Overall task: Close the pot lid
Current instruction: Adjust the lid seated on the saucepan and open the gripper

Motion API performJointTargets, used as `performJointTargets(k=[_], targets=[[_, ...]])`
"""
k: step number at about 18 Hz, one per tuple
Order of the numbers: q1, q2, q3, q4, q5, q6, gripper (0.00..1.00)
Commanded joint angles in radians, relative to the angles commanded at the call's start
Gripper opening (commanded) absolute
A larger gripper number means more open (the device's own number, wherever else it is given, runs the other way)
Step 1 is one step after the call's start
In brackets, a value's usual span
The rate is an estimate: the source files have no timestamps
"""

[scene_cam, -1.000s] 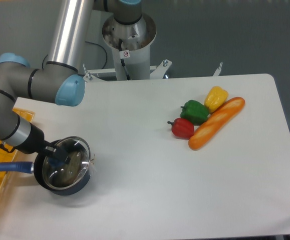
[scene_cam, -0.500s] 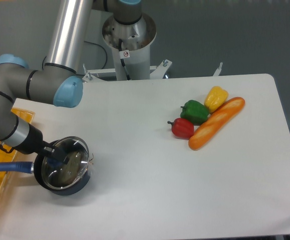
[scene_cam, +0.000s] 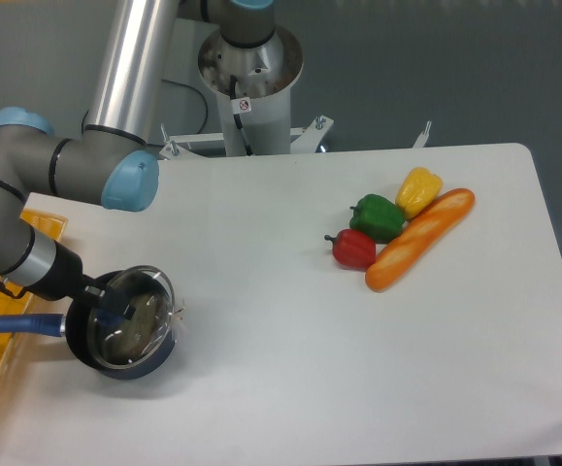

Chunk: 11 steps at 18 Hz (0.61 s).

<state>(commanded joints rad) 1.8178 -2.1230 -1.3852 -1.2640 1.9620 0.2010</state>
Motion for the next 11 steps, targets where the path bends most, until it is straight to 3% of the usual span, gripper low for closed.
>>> performJointTargets(k=[11], targets=[[-0.003,0.009,0.003,0.0,-0.003,0.002,1.0]])
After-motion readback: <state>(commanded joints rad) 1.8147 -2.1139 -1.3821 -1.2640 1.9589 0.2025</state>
